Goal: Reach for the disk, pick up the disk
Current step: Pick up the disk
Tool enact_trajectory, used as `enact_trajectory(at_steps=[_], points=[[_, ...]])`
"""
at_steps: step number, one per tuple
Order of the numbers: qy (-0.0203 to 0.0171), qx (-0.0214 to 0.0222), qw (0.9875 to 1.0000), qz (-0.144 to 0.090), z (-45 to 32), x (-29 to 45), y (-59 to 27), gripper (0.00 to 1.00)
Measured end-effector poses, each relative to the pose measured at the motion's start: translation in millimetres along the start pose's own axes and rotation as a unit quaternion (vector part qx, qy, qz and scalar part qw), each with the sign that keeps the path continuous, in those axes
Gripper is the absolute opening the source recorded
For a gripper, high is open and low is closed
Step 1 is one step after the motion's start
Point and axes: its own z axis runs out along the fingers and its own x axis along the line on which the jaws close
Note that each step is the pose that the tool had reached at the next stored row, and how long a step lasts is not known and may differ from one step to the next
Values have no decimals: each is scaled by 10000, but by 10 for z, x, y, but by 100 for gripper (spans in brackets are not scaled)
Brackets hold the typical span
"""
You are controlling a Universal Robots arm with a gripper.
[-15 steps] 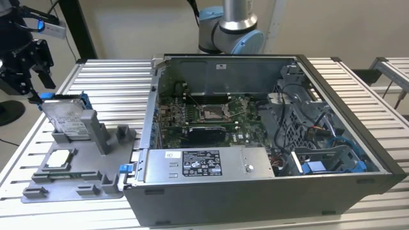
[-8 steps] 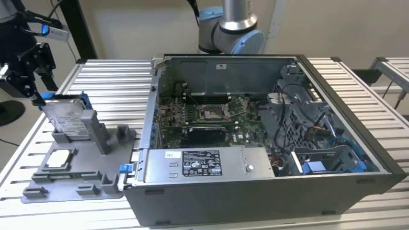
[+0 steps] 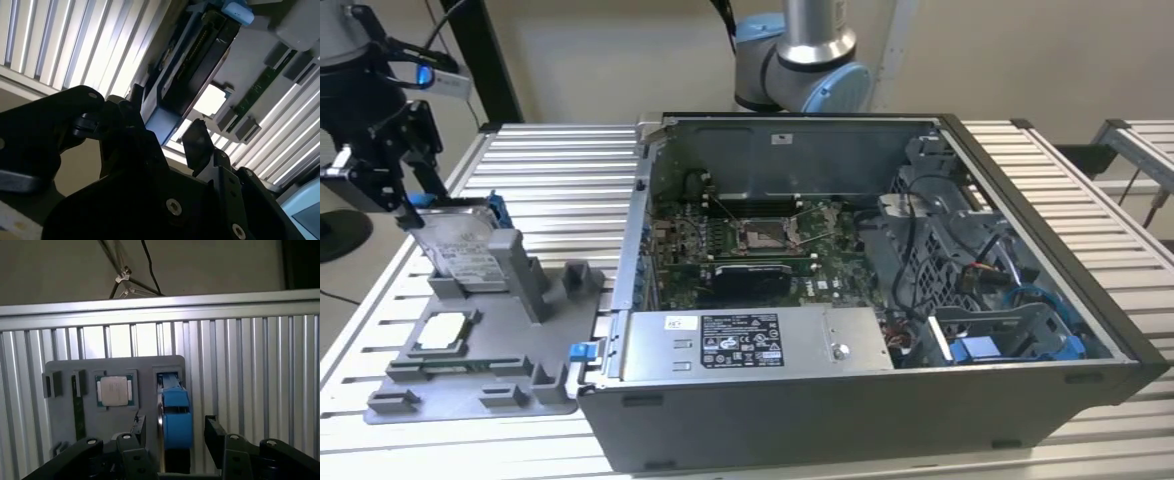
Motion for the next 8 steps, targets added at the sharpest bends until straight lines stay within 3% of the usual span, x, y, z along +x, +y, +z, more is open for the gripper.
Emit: enact_trajectory(at_steps=[8], points=[[2, -29, 10000, -8, 145, 3, 0, 100]])
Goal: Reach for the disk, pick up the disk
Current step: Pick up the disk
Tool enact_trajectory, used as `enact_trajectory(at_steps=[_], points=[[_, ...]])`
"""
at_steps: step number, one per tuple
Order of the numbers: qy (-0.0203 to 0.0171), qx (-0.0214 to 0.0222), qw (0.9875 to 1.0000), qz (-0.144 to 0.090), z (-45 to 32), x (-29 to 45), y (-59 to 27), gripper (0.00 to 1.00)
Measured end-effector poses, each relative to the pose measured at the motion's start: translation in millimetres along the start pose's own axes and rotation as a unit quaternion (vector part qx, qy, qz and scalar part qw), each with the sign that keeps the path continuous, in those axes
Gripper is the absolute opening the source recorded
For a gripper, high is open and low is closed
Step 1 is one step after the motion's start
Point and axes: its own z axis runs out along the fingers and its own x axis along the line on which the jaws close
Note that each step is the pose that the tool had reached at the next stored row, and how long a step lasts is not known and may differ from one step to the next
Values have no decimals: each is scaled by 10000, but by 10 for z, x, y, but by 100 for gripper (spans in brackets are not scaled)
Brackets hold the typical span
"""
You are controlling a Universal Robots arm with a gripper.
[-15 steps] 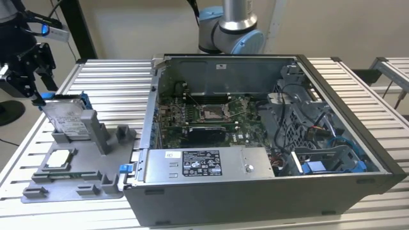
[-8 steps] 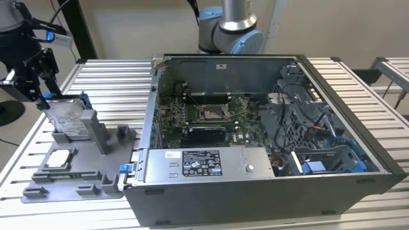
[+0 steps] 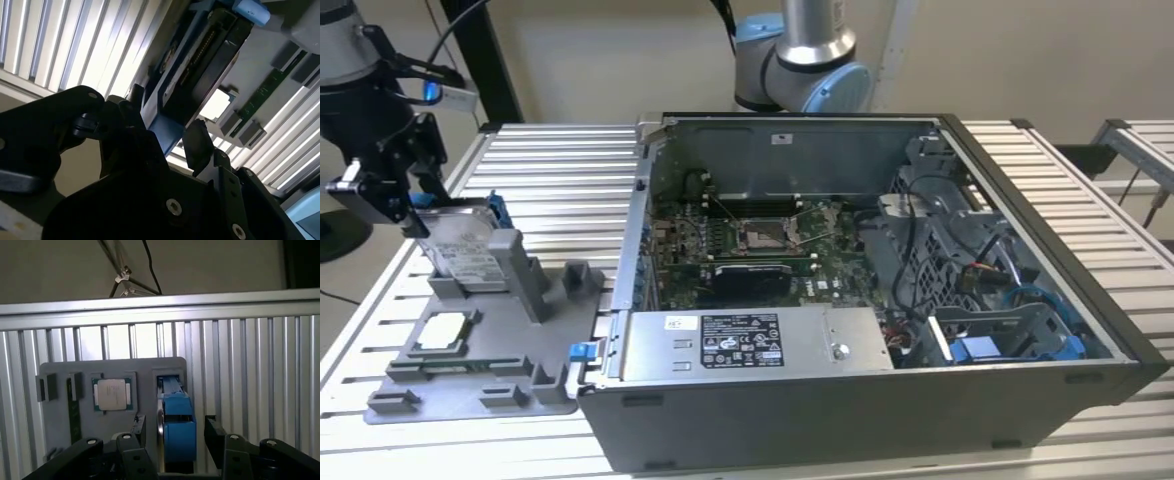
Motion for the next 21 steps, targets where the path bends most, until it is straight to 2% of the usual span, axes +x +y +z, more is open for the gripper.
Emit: enact_trajectory(at_steps=[21], points=[[-8, -6, 10000, -10, 366, 8, -2, 100]])
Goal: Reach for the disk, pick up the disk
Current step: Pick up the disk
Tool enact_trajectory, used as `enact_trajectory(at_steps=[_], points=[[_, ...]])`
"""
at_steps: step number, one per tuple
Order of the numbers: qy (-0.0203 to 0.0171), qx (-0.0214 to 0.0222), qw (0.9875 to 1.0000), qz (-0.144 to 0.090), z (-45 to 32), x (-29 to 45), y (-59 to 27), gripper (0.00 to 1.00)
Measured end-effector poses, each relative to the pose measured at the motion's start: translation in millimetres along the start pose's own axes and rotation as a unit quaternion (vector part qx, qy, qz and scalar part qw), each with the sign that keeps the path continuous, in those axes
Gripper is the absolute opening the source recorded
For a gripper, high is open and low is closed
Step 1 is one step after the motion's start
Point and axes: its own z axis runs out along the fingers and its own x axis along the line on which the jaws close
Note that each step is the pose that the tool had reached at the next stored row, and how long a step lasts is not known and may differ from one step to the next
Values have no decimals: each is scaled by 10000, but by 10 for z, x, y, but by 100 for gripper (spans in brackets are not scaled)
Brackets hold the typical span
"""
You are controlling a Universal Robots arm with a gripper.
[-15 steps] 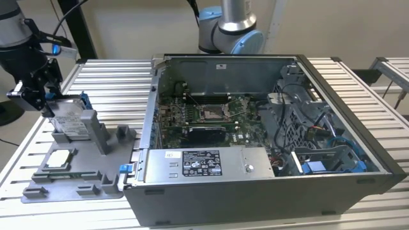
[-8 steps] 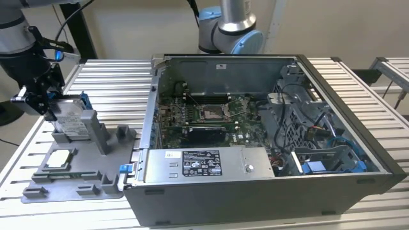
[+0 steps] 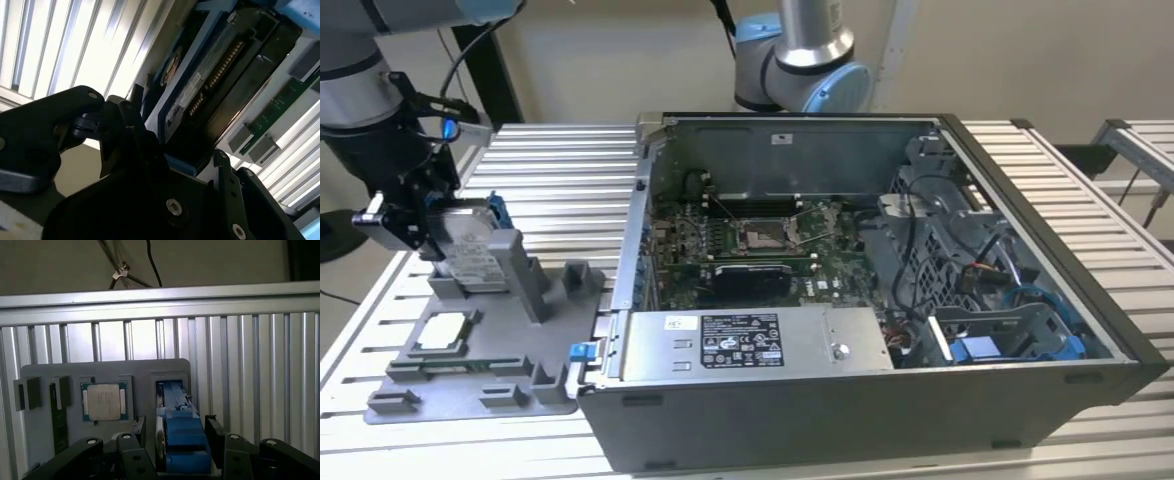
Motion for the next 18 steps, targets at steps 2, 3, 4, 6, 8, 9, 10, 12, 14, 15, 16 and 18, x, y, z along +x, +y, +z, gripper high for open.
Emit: enact_trajectory(at_steps=[2, 3, 4, 6, 8, 9, 10, 12, 14, 15, 16, 18], points=[[-4, 0, 10000, 0, 1, 0, 0, 100], [-5, 2, 10000, 0, 3, 0, -1, 100], [-6, 3, 10000, 0, 5, 0, -1, 100], [-7, 3, 10000, 0, 5, 0, -1, 100], [-7, 3, 10000, 0, 5, 0, -1, 100], [-7, 3, 10000, 0, 5, 0, -1, 100], [-7, 3, 10000, 0, 5, 0, -1, 0], [-6, 3, 10000, 0, 5, 0, -1, 0], [-8, 4, 10000, -1, 6, 0, -2, 0], [-8, 3, 10000, -1, 5, 0, -1, 0], [-8, 3, 10000, -1, 5, 0, -1, 0], [-8, 3, 10000, 0, 5, 0, -1, 0]])
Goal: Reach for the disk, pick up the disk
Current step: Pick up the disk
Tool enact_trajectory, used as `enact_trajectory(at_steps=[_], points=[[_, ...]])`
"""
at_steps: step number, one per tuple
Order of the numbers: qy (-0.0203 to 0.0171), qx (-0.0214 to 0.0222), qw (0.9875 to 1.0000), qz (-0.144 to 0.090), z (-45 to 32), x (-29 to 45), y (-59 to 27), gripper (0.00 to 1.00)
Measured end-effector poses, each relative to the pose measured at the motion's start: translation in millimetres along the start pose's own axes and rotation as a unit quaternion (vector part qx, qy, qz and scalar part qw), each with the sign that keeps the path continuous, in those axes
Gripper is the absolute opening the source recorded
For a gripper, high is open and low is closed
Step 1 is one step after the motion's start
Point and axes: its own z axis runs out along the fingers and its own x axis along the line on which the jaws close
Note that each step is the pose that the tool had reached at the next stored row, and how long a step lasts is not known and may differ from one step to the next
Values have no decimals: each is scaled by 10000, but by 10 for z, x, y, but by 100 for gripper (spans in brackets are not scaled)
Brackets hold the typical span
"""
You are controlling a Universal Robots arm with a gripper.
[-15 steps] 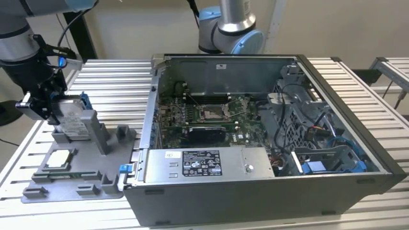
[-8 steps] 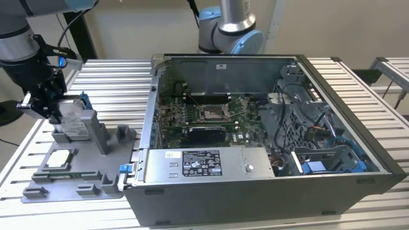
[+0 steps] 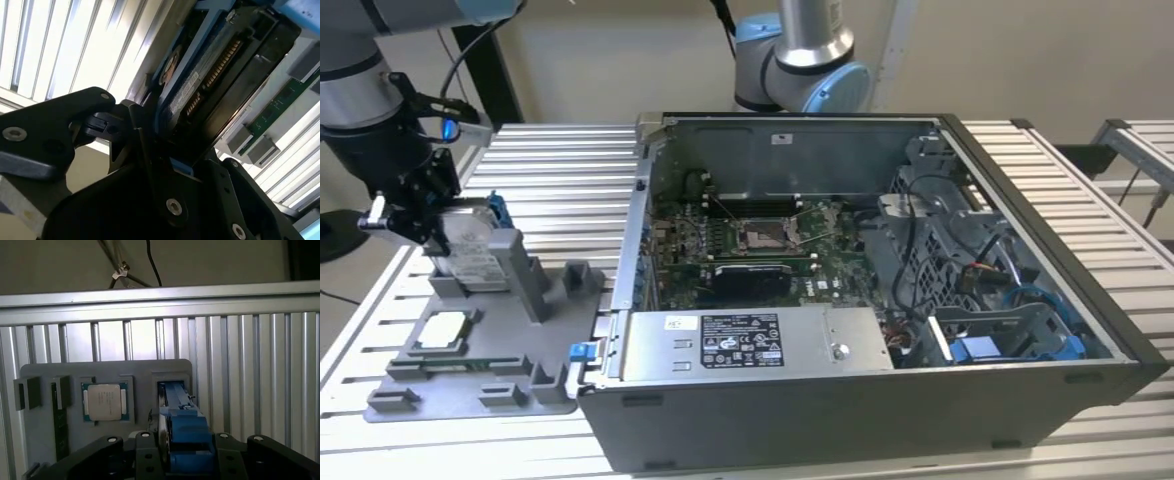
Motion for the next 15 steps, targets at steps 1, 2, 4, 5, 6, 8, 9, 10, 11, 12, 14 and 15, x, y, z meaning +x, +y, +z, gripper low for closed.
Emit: enact_trajectory(at_steps=[1, 2, 4, 5, 6, 8, 9, 10, 11, 12, 14, 15], points=[[0, 0, 10000, 0, 0, 0, 0, 0], [0, 0, 10000, 0, 0, 0, 0, 0], [-1, 0, 10000, 0, 0, 0, 0, 0], [-1, 0, 10000, 0, 0, 0, 0, 0], [-1, 0, 10000, 0, 0, 0, 0, 0], [-1, 0, 10000, 0, 0, 0, 0, 0], [-2, 0, 10000, 0, 0, 0, 0, 0], [-2, 0, 10000, 0, 0, 0, 0, 0], [-1, 0, 10000, 0, 0, 0, 0, 0], [-2, 0, 10000, 0, 0, 0, 0, 0], [-2, 0, 10000, 0, 0, 0, 0, 0], [-2, 0, 10000, 0, 0, 0, 0, 0]])
